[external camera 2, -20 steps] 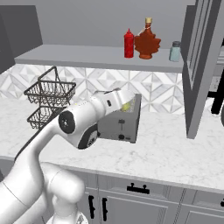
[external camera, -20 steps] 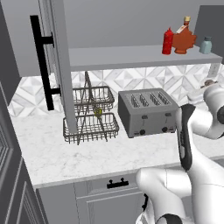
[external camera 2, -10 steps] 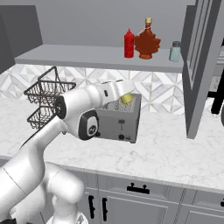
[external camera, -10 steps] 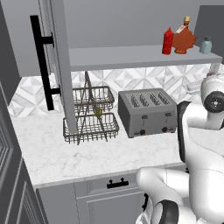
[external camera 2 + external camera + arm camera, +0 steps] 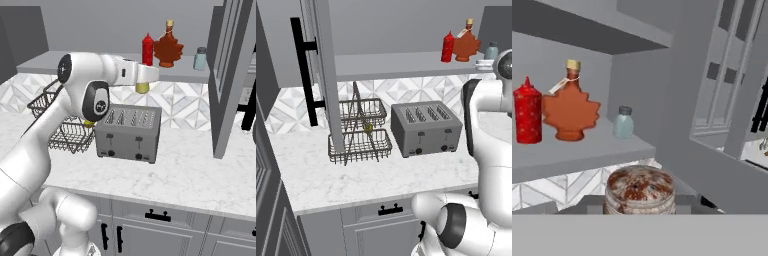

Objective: Put the shaker and condiment bottle from the counter next to their counterparts in the cabinet.

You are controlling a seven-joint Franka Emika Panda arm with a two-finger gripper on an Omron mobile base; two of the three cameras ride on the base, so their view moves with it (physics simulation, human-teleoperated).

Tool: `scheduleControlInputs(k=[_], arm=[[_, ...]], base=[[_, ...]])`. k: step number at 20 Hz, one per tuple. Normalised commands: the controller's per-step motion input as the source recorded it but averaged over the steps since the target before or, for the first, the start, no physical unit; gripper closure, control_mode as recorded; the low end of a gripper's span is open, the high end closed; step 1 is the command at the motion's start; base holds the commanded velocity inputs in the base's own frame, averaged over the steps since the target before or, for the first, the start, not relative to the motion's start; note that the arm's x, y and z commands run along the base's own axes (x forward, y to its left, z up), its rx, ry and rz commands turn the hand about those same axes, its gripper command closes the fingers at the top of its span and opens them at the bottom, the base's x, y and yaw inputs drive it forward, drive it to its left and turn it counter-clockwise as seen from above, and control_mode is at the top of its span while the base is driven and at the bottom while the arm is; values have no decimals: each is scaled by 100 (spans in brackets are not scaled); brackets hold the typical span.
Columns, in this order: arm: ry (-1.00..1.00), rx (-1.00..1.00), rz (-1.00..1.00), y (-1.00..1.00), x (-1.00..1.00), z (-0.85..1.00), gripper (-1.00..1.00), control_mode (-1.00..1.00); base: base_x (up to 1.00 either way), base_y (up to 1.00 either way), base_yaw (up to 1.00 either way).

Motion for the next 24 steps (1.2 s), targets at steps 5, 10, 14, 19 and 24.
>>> scheduleControlInputs(k=[5, 10, 14, 19, 24], arm=[[-27, -1, -6, -1, 0, 35, 100, -100], [-38, 3, 0, -11, 1, 3, 100, -100], [0, 0, 0, 0, 0, 0, 100, -100], [16, -11, 0, -4, 23, 0, 100, -100], [7, -3, 0, -1, 12, 0, 100, -100]], base=[[0, 0, 0], [0, 0, 0], [0, 0, 0], [0, 0, 0], [0, 0, 0]])
